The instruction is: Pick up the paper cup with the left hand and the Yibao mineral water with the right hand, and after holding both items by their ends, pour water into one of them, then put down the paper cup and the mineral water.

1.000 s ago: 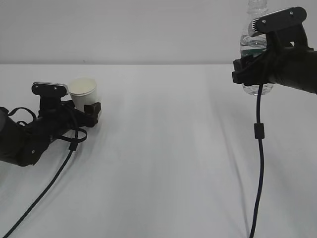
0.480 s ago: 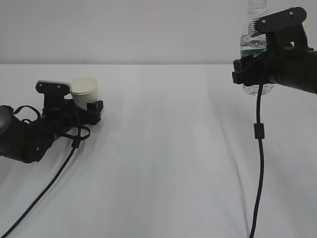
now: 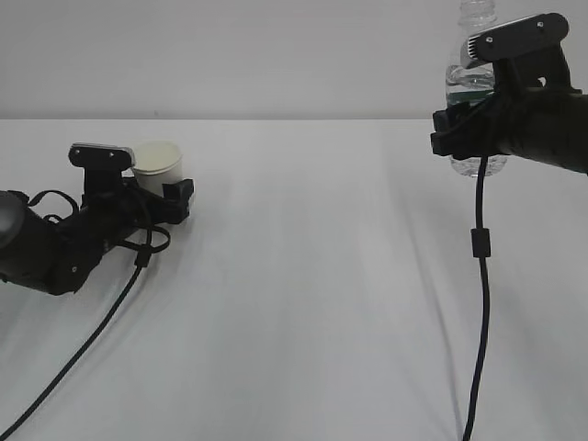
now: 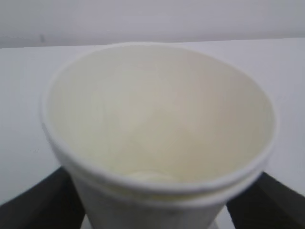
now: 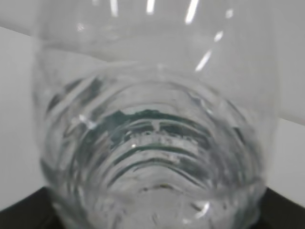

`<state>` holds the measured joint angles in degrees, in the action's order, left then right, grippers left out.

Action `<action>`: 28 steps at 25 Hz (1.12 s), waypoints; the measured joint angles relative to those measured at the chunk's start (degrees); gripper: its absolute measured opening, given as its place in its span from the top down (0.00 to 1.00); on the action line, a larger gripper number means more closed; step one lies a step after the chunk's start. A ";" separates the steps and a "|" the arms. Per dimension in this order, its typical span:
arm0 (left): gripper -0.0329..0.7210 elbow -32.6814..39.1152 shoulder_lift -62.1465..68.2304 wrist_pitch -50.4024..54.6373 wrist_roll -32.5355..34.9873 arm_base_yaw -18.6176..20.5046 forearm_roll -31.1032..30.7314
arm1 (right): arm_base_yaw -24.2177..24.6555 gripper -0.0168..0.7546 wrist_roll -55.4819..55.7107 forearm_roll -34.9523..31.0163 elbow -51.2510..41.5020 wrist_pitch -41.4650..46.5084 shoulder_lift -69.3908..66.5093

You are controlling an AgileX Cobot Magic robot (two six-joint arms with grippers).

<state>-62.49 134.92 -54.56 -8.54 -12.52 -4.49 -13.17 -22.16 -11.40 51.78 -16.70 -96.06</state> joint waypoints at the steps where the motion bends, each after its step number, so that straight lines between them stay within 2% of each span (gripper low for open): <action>1: 0.15 -0.41 0.00 0.23 0.00 0.00 0.00 | 0.00 0.34 0.00 0.00 0.00 0.00 0.00; 28: 0.17 -2.58 1.24 1.78 0.00 0.00 -0.13 | 0.00 0.34 0.00 0.47 0.00 1.53 0.00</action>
<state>-65.06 136.16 -52.77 -8.54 -12.52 -4.62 -13.17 -22.16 -10.93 51.78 -15.17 -96.06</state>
